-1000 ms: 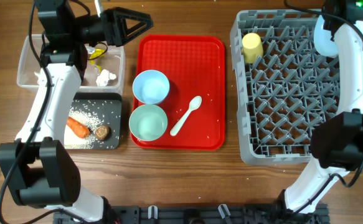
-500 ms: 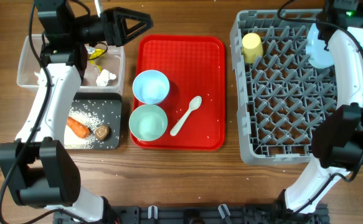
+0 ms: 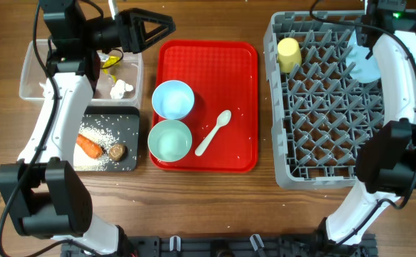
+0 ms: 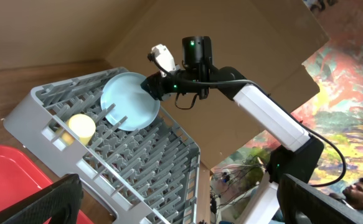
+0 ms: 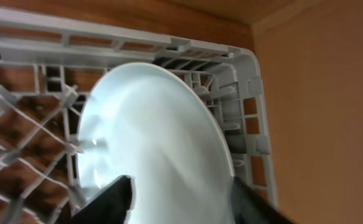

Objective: Sort waste into correct bins and load items into the dishwasher rack
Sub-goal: 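Set the plate upright in the rack and open the right gripper, then move the right gripper down to the white spoon on the tray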

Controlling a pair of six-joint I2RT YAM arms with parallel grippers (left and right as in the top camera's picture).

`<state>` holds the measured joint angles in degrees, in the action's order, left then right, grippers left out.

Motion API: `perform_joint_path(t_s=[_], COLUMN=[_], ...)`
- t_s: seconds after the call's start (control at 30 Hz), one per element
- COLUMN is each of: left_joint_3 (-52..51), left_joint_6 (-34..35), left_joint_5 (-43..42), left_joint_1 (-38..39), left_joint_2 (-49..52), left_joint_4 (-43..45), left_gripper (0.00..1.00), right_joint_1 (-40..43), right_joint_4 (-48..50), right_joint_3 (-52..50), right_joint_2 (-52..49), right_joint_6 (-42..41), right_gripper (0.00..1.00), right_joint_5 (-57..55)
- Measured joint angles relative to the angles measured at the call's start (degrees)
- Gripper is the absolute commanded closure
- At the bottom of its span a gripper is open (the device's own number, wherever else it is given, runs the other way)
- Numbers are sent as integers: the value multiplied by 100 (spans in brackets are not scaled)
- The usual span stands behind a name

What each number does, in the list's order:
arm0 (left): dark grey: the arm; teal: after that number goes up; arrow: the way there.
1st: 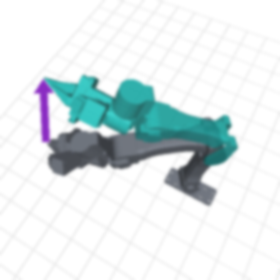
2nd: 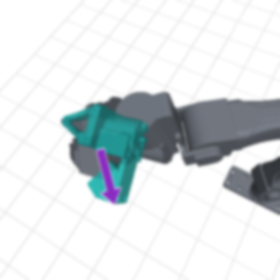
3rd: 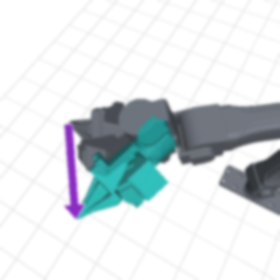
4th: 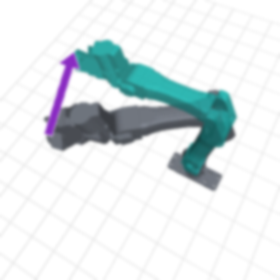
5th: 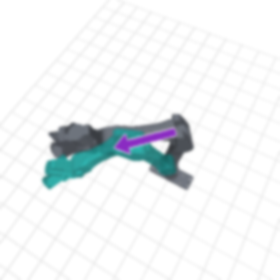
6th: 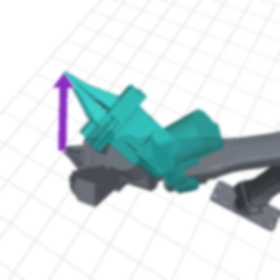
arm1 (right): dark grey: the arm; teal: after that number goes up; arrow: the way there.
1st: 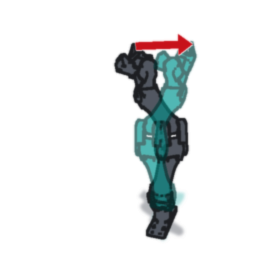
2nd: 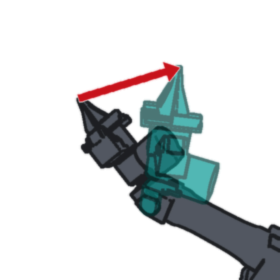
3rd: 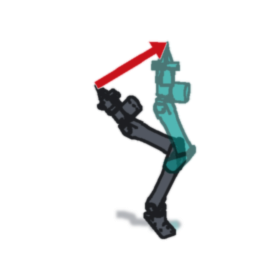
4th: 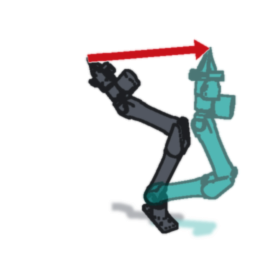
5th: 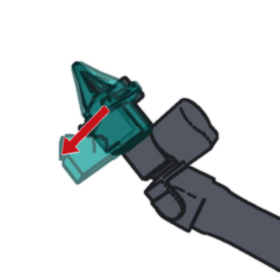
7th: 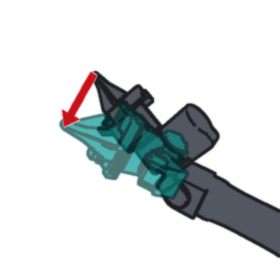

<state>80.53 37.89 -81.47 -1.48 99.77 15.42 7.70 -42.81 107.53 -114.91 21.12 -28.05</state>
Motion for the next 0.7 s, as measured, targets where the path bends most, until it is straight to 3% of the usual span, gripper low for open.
perform_joint_path(t_s=[0.17, 0.3, 0.4, 0.6, 0.7], left_joint_3=[0, 0, 0, 0, 0], left_joint_6=[0, 0, 0, 0, 0], left_joint_5=[0, 2, 2, 2, 2], left_joint_1=[0, 0, 0, 0, 0], left_joint_2=[0, 0, 0, 0, 0], left_joint_4=[0, 0, 0, 0, -2], left_gripper=[0, 0, 0, 0, 0], right_joint_1=[-334, -977, -1631, -2977, -3497], right_joint_4=[-225, -686, -1093, -1226, -1215], right_joint_3=[9, 101, 92, -439, -999], right_joint_2=[927, 1687, 1615, 1248, 1019], right_joint_6=[-1119, -2354, -3141, -5080, -6695], right_gripper=[42, 45, 48, 59, 62], right_joint_5=[1213, 3794, 4898, 5438, 5149])
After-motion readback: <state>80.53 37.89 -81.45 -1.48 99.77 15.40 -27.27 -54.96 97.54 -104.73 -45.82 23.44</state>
